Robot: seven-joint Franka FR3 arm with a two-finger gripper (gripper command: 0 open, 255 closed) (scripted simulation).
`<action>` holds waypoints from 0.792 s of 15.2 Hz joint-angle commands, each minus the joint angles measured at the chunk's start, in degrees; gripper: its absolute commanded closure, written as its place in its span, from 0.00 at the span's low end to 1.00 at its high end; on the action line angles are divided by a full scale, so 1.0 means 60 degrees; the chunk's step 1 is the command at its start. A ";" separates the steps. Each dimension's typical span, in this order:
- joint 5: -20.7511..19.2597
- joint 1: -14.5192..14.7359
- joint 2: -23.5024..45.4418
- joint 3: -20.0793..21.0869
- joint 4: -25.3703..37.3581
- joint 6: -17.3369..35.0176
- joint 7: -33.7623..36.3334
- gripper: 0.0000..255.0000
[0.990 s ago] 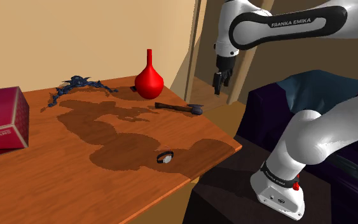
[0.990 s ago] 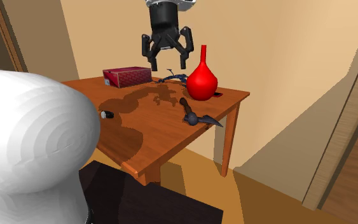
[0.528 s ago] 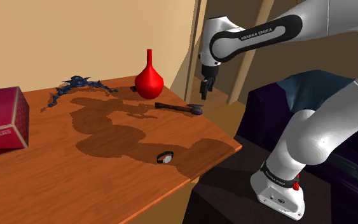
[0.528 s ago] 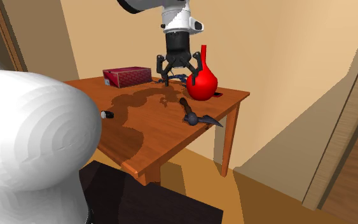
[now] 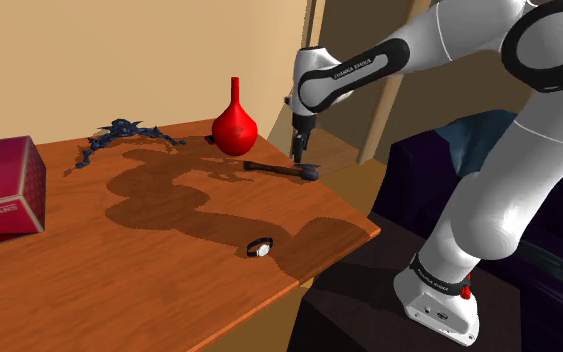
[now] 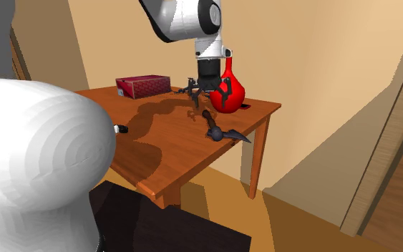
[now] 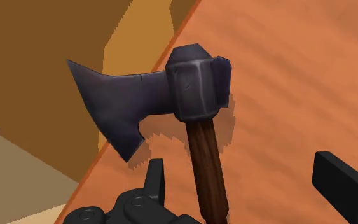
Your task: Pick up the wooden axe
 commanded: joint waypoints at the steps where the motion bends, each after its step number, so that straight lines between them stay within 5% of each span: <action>1: 0.0211 0.0026 0.0799 -0.0015 0.0375 0.0479 -0.0536 0.00; 6: 0.0668 0.0012 0.2359 0.0158 0.1461 0.1036 -0.1570 0.00; 12: 0.0730 -0.0013 0.2833 0.0183 0.1248 0.1722 -0.1593 0.00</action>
